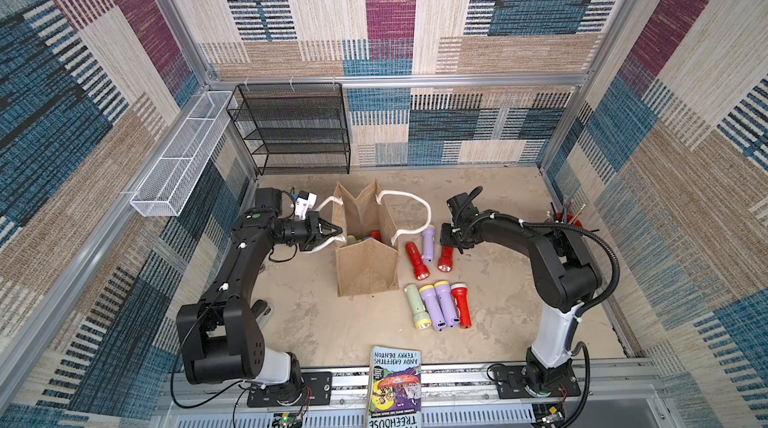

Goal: Put the flashlights into the tote bags
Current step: Pick up the flashlight from the center of the board.

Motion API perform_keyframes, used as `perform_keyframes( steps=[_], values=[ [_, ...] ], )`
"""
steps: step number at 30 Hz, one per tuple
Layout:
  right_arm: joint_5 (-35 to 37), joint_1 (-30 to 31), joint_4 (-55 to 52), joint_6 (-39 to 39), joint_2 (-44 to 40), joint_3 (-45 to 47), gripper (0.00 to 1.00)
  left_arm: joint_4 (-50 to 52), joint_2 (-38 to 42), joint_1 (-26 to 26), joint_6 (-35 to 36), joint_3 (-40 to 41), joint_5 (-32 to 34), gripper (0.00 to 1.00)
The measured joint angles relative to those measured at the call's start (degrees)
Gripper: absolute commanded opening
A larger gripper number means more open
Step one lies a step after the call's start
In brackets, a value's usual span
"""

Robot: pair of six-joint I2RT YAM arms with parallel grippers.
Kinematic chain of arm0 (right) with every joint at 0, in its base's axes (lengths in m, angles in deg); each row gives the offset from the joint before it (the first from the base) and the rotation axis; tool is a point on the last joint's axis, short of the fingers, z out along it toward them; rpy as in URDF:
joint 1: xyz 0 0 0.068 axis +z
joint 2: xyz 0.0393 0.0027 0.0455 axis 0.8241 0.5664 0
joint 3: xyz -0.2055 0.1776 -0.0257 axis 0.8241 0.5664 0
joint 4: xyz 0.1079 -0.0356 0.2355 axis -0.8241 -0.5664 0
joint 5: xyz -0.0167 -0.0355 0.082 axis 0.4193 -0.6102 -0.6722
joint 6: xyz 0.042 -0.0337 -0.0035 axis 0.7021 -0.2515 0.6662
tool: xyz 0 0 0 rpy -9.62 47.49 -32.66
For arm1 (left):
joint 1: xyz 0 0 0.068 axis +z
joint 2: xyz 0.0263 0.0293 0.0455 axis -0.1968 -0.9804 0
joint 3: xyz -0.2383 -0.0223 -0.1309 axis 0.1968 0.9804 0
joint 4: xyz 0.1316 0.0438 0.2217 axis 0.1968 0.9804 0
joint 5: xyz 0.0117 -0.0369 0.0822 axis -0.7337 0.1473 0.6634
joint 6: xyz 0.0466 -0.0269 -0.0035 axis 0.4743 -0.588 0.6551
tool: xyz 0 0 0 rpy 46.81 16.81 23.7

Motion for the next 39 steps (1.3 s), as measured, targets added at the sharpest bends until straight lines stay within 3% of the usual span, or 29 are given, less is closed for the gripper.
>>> perform_keyframes(
  steps=[3, 9, 25, 39],
  values=[
    [-0.02, 0.02, -0.35, -0.76, -1.05, 0.57, 0.58, 0.17, -0.24, 0.00, 0.00, -0.13, 0.17, 0.00],
    [-0.07, 0.04, -5.86, -1.60, -2.54, 0.52, 0.58, 0.20, -0.04, -0.02, 0.02, -0.20, 0.35, 0.00],
    [1.18, 0.00, -8.90, -4.37, 0.98, -2.51, 0.51, 0.20, 0.48, -0.02, 0.20, -0.15, 0.59, 0.00],
    [3.39, 0.11, -7.50, -6.69, 0.44, -1.86, 0.35, 0.20, 0.24, 0.02, 0.20, -0.20, 0.55, 0.00]
  ],
)
